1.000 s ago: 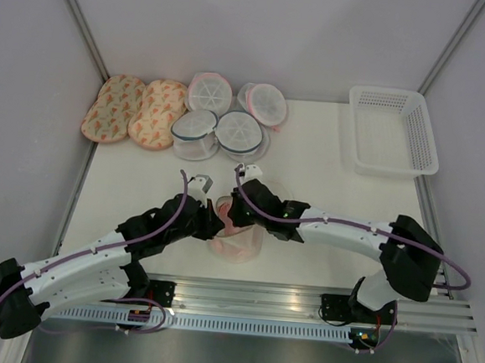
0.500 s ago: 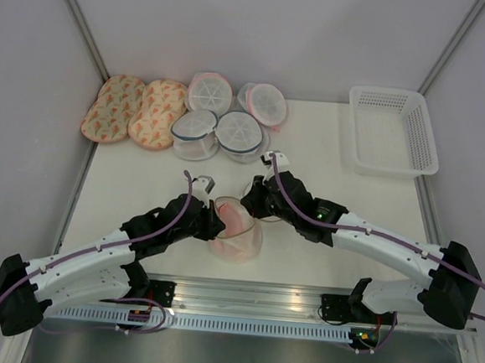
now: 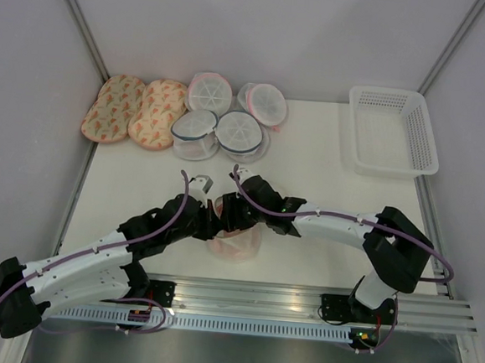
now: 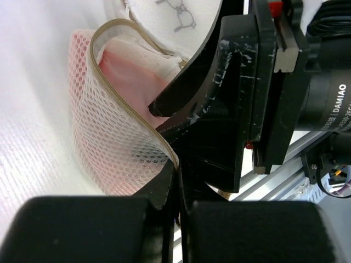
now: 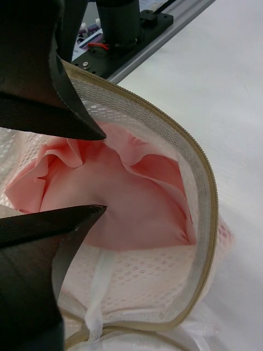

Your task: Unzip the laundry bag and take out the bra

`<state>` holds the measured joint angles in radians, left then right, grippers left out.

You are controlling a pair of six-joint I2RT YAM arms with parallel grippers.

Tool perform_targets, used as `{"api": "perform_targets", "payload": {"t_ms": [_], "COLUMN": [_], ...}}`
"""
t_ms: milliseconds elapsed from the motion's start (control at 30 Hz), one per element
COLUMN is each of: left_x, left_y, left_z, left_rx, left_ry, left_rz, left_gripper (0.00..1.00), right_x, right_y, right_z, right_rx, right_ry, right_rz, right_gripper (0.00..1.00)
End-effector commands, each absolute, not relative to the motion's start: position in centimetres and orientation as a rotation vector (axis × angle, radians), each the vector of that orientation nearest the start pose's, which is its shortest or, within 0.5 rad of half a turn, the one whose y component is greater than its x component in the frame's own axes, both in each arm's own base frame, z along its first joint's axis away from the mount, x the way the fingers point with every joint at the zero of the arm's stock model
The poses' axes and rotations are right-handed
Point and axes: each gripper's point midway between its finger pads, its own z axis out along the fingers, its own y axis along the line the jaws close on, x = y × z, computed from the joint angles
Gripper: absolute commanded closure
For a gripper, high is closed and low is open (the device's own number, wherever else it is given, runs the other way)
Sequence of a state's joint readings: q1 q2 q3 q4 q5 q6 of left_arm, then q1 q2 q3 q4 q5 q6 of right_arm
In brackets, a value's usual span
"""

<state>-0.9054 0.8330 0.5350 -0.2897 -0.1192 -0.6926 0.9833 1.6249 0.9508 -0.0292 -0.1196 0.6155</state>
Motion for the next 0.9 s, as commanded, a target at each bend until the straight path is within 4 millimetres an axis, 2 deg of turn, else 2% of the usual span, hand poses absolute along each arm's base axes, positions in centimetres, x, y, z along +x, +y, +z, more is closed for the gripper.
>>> {"api": "perform_targets", "payload": {"t_ms": [0, 167, 233, 433, 500, 600, 633, 667, 733, 767, 867], "left_x": [16.8, 16.7, 16.7, 16.7, 16.7, 16.7, 16.6, 16.6, 16.6, 16.5, 16.4], "left_y": [-23.3, -23.2, -23.1, -23.0, -23.1, -23.3, -23.3, -23.3, -23.3, -23.2, -23.0], "left_z": [13.5, 13.3, 13.3, 13.2, 13.1, 13.4, 13.5, 13.5, 13.6, 13.5, 13.3], "left_rx": [0.143, 0.140, 0.137, 0.132, 0.133, 0.133, 0.134, 0.131, 0.129, 0.130, 0.125], "left_ry": [2.242, 2.239, 2.240, 2.237, 2.236, 2.230, 2.227, 2.226, 2.222, 2.223, 2.223], "left_rz": [-0.839, -0.842, -0.839, -0.841, -0.846, -0.860, -0.866, -0.869, -0.873, -0.871, -0.872], "left_gripper": [0.98, 0.98, 0.98, 0.98, 0.98, 0.98, 0.98, 0.98, 0.98, 0.98, 0.98], "right_x": [19.2, 17.8, 16.8, 15.6, 16.2, 18.1, 18.9, 20.4, 21.0, 21.4, 21.0], "right_y": [42.0, 43.4, 44.0, 44.3, 44.3, 43.4, 42.2, 40.7, 38.6, 37.9, 37.1], "right_z": [11.7, 10.6, 10.7, 13.1, 11.6, 7.4, 5.8, 3.0, -0.1, -0.8, -2.0], "right_rx": [-0.599, -0.643, -0.679, -0.713, -0.712, -0.660, -0.630, -0.582, -0.560, -0.548, -0.532], "right_ry": [2.302, 2.334, 2.328, 2.259, 2.304, 2.444, 2.520, 2.558, 2.630, 2.633, 2.661], "right_rz": [1.183, 1.253, 1.301, 1.413, 1.347, 1.081, 0.923, 0.710, 0.503, 0.450, 0.438], "right_gripper": [0.43, 0.41, 0.41, 0.45, 0.55, 0.70, 0.73, 0.79, 0.87, 0.91, 1.00]}}
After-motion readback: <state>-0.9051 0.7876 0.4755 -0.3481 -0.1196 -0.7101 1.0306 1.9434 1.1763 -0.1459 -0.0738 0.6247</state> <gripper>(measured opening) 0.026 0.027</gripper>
